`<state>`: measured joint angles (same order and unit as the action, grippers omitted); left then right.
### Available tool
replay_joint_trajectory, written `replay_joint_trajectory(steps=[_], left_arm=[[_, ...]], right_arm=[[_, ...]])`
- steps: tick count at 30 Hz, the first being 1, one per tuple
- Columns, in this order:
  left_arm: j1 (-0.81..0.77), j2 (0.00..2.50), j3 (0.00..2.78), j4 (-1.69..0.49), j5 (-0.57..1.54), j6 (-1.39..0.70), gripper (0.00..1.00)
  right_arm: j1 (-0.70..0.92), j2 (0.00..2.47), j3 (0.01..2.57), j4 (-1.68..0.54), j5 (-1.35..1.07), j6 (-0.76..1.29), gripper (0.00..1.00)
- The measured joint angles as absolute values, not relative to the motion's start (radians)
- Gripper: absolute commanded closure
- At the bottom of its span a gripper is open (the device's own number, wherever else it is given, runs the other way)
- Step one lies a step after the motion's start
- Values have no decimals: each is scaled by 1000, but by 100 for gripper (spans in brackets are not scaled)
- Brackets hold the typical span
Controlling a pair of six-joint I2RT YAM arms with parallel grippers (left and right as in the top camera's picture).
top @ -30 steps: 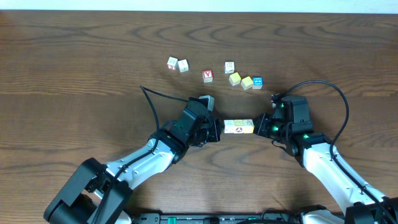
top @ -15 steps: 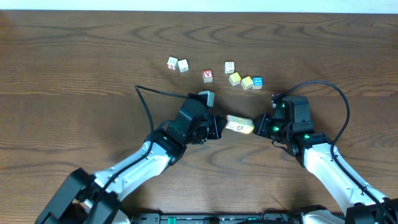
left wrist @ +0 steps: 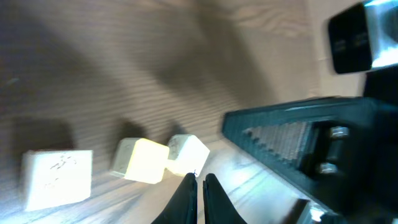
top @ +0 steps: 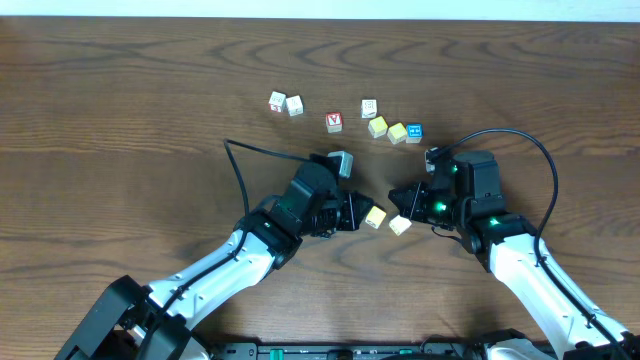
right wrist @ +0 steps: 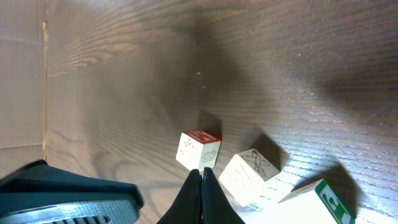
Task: Lift 3 blocks
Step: 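Pull both grippers apart and up away from the blocks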
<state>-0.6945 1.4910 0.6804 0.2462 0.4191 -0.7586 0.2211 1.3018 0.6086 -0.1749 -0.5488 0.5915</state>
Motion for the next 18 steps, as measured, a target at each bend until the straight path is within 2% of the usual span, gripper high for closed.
replay_joint_trajectory(steps=[4,12,13,16,18], left_arm=[[-687,1491,688,132,371,-724,93],[-562,1491,855,-315,299,-589,93],[-548,1491,873,-324,295,-575,93],[-518,1491,899,-327,283,-547,92],[-515,1493,899,-332,281,-540,92]], right_arm=[[221,1302,618,-227,-514,580,99],[221,1302,756,-528,-334,538,99],[221,1302,770,-533,-318,537,98],[221,1302,785,-536,-290,538,87],[221,1306,785,-541,-279,532,87]])
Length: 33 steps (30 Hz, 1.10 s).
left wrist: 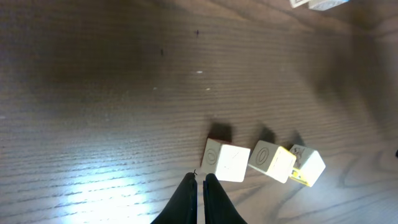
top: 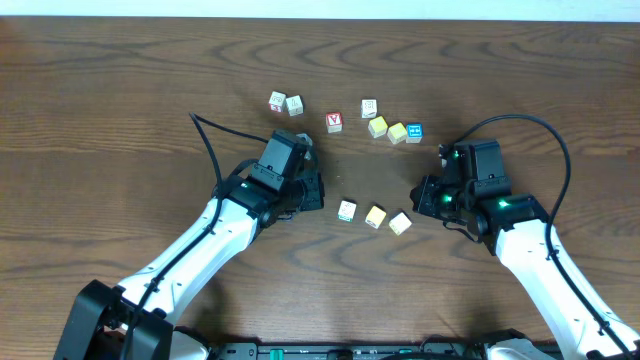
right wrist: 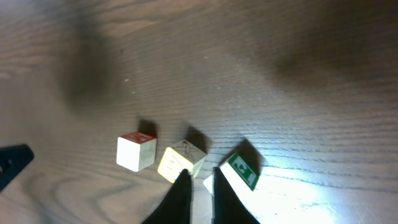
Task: Lift 3 blocks
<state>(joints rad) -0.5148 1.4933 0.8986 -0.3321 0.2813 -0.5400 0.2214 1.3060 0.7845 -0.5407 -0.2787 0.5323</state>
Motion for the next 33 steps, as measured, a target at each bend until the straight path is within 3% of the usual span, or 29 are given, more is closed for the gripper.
replay_joint_trajectory(steps=[8,13,23,33], left_arm=[[-543,1605,899,-254,282,-494,86],[-564,1667,899,-221,278,-449,89],[-566,1736,899,-166,268,-446,93],[-582,1788,899,-148,313,-475,93]], right_arm=[[227,1404,785,-525,-263,525,89],[227,1452,785,-526,-259,518,99],[238,1460,785,-473,-244,518,99],[365,1511,785,-352,-207,511,99]])
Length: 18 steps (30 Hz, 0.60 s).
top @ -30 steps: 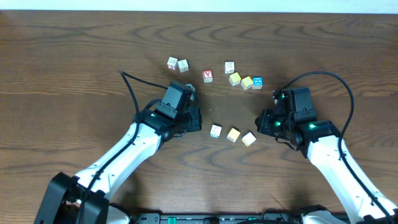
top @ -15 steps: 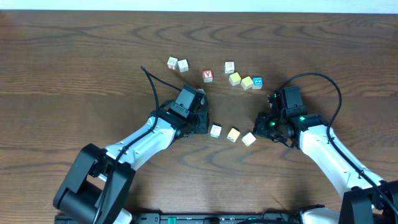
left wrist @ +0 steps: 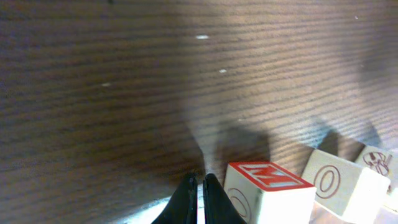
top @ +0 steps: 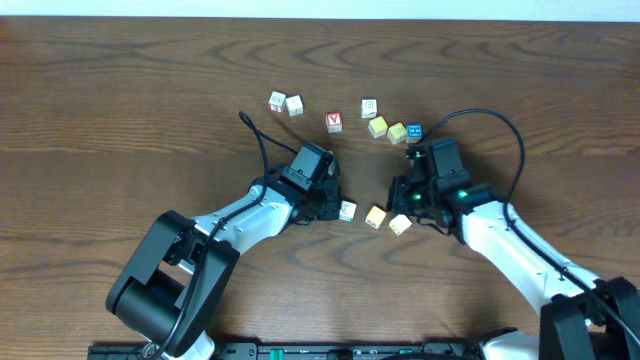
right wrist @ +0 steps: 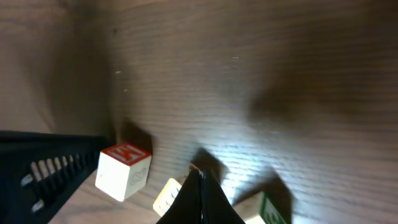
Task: Lift 3 blocks
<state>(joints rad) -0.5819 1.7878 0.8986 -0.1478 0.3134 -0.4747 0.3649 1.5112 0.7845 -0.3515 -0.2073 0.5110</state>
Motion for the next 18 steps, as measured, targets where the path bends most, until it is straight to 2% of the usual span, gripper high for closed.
replay_joint_trajectory(steps=[8,18], left_arm=[[-601,1788,899,-148,316,-475,93],[-601,1788,899,-150,316,-475,93]], right_arm=[[397,1617,785,-295,-175,511,99],[402,1623,785,-324,-186,511,99]])
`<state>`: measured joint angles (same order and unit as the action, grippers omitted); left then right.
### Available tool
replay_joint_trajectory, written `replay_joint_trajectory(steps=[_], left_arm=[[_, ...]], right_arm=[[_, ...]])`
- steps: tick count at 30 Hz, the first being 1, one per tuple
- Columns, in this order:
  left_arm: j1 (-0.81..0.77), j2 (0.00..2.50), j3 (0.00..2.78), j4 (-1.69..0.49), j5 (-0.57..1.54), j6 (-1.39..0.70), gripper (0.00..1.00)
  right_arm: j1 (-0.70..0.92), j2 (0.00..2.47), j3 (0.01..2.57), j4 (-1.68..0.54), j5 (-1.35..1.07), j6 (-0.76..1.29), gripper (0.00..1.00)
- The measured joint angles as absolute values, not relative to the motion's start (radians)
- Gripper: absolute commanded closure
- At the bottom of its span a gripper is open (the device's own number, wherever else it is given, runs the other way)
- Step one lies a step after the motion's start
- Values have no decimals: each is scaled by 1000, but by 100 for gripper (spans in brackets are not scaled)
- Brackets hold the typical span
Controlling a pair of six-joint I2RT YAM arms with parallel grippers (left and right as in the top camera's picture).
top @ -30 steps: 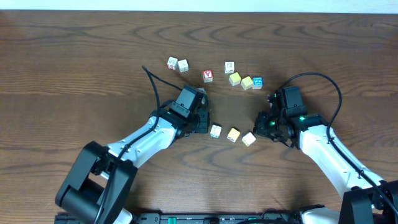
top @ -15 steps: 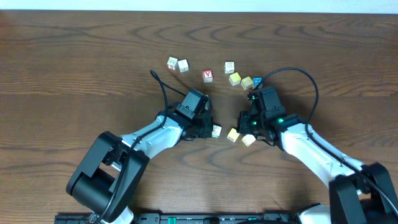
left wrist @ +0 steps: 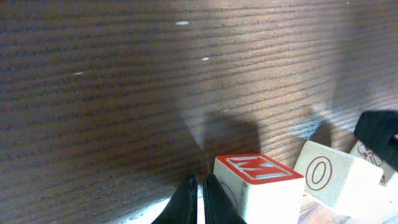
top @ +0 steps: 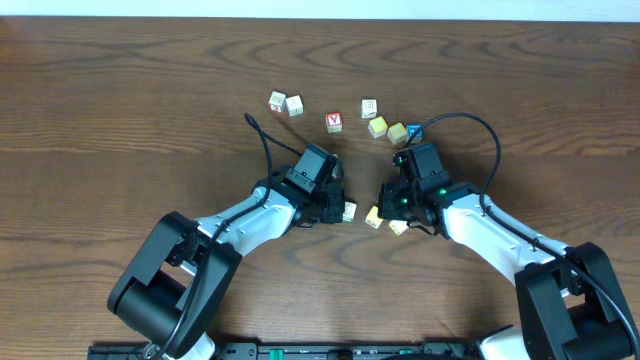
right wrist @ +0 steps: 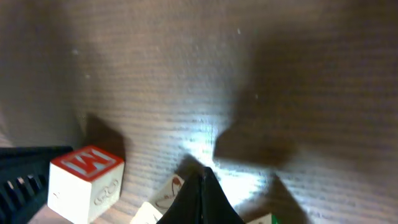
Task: Lift 3 blocks
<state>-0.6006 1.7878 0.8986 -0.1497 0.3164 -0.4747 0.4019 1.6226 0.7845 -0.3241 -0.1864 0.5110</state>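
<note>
Three blocks lie in a row mid-table: a red-topped block (top: 348, 211) (left wrist: 258, 180) (right wrist: 84, 180), a yellow middle block (top: 372, 217) (left wrist: 329, 180) (right wrist: 165, 202) and a third block (top: 398, 228) with a green face (right wrist: 267, 219). My left gripper (top: 337, 207) (left wrist: 200, 198) is shut and empty, its tips low against the red-topped block's left side. My right gripper (top: 386, 207) (right wrist: 203, 193) is also shut and empty, its tips just above the middle block.
Several more blocks lie along the back: two white ones (top: 285, 103), a red-lettered one (top: 334, 122), a white one (top: 369, 107), two yellow ones (top: 387, 130) and a blue one (top: 414, 131). Both arms' cables loop over the wooden table (top: 120, 120).
My right gripper has shifted a little left, closer over the middle block. My left gripper has edged nearer the red-topped block. Both stay shut; the blocks stay on the table.
First both shut grippers met over the blocks, the left hiding one. Then both arms stood drawn apart, with three blocks lying bare in a row. Then they were back at the row's two ends, and now press closer still.
</note>
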Motion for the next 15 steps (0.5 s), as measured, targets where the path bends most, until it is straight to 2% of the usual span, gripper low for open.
replay_joint_trajectory(steps=[15], left_arm=[[-601,1788,899,-153,316,-475,93]], right_arm=[[450,1622,785,-344,-226,545,99]])
